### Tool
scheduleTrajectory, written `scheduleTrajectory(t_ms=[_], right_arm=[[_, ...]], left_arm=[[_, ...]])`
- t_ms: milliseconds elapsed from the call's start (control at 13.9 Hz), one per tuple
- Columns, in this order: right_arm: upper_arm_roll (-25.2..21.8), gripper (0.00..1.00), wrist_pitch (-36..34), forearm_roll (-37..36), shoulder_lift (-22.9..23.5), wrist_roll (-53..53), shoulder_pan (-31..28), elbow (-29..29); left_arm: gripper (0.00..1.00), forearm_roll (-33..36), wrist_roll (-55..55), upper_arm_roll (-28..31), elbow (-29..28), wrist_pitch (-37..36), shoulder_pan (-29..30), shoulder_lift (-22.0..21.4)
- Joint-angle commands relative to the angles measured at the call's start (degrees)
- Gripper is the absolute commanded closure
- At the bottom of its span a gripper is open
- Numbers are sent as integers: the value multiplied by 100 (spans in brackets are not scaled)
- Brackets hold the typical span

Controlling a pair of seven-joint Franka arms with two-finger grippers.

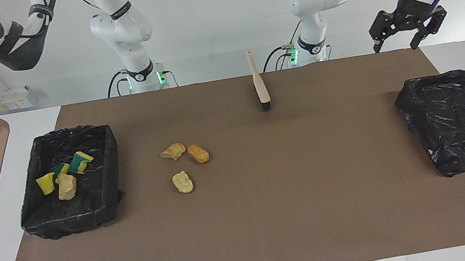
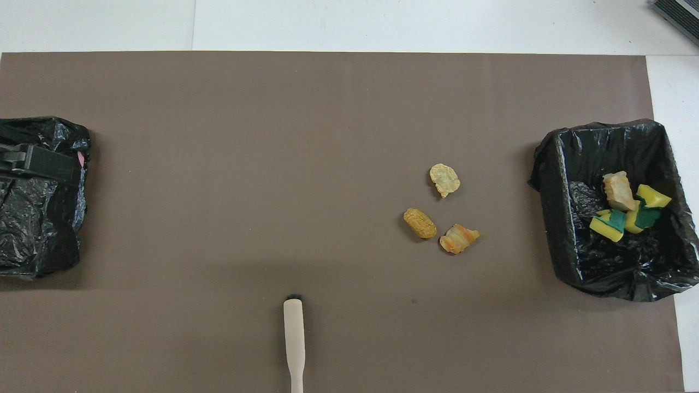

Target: Sweep and dump trash in bin

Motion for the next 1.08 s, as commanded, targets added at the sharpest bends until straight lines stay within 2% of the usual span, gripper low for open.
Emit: scheduleTrajectory(t_ms=[0,287,646,933,1005], right_arm=[[45,100,-355,708,-57,-221,-26,6],[54,100,-418,2193,-57,-309,17,-55],[54,100,-901,4135,-66,-134,552,-99],[54,100,-963,4560,57,638,1404,-257],[54,100,-954,4727,153,1058,1589,-266]], left_arm=[[0,93,99,-37,-30,-58,45,-60],[0,102,90,-37,-30,-14,45,-51],[0,102,90,-37,-22,-49,36,-51],[0,110,90,-20,-22,-49,-139,-60],[0,206,99,146,-22,-40,-305,-60]])
